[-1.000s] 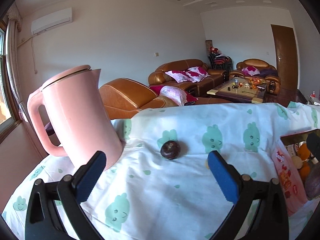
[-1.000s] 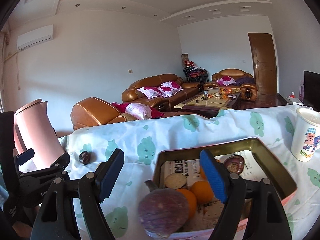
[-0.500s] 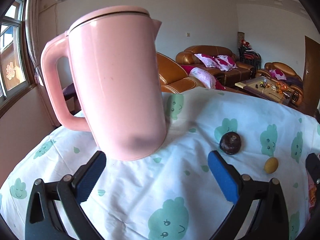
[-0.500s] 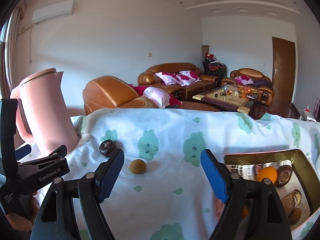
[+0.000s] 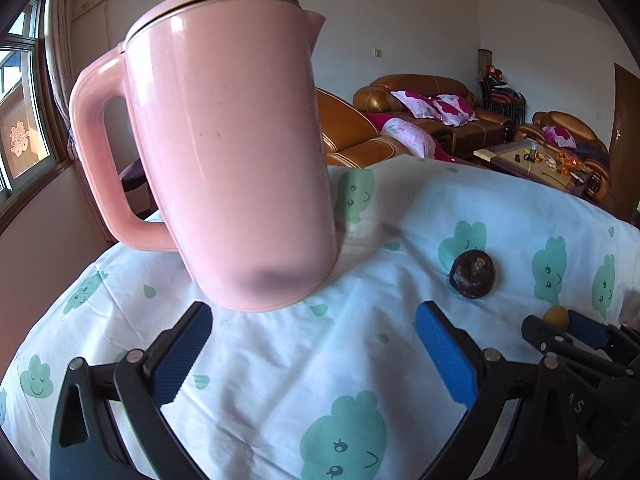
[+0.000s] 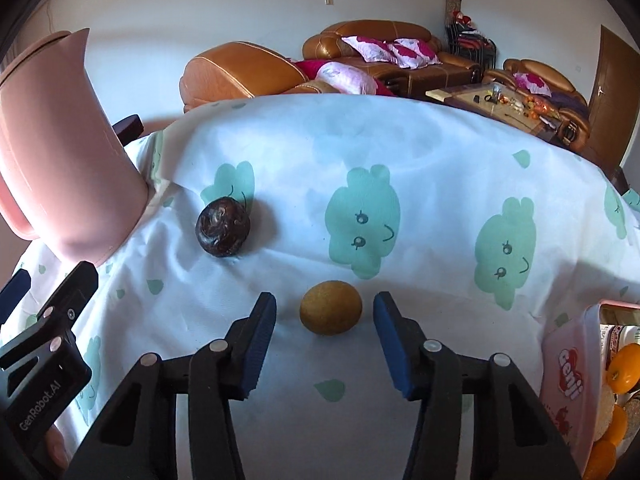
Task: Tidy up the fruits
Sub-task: 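Withdraw both open tools from the tin toward the last two fruits, then grasp the yellow-brown round fruit with the right tool while the left tool grasps the small brown fruit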
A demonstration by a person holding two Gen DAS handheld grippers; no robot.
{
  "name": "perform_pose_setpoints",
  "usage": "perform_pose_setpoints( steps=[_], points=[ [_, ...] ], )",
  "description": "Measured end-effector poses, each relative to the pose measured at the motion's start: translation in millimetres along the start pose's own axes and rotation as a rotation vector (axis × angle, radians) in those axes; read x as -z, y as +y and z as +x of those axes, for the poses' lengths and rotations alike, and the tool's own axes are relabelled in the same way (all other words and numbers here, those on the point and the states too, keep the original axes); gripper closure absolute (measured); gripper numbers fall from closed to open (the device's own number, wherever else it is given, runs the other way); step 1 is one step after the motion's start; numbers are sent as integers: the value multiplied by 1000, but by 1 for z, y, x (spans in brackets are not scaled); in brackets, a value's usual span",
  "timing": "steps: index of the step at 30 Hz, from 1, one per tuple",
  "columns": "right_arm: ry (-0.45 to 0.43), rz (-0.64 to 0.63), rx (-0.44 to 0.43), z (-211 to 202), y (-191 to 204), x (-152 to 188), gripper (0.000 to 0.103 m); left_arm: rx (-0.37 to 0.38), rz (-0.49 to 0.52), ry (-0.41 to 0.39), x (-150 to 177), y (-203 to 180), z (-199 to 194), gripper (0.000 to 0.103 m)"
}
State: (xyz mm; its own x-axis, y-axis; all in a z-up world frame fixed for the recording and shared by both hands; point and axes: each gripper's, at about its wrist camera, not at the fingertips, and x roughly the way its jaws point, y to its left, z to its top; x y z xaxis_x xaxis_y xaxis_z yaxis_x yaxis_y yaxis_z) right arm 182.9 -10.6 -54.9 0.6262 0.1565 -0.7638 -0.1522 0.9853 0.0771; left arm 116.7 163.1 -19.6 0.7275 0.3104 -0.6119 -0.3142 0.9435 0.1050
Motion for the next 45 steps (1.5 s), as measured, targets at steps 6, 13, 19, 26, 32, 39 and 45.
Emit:
perform_pose_setpoints(
  steps=[6,13,19,26,32,39,45],
  points=[
    [-1,-7,-9,-2,1,2,72,15,15,3,-1,-2,1,0],
    [-242,74,35,-46,-13,10,72,65,45,-8,-9,-19,4,0],
    [-356,79,100,-66,-14,12,72,151,133,32,-36,-63,20,0],
    [-375,101,128,-66,-25,8,72,190,172,142,-49,-98,59,21],
    [-358,106,112,-65,-28,8,72,219,206,201,-43,-113,80,31],
    [-358,96,116,-64,-26,6,72,268,175,173,-43,-105,71,65],
    [-388,91,133,-66,-23,10,72,183,133,3,-36,-86,34,65]
  ],
)
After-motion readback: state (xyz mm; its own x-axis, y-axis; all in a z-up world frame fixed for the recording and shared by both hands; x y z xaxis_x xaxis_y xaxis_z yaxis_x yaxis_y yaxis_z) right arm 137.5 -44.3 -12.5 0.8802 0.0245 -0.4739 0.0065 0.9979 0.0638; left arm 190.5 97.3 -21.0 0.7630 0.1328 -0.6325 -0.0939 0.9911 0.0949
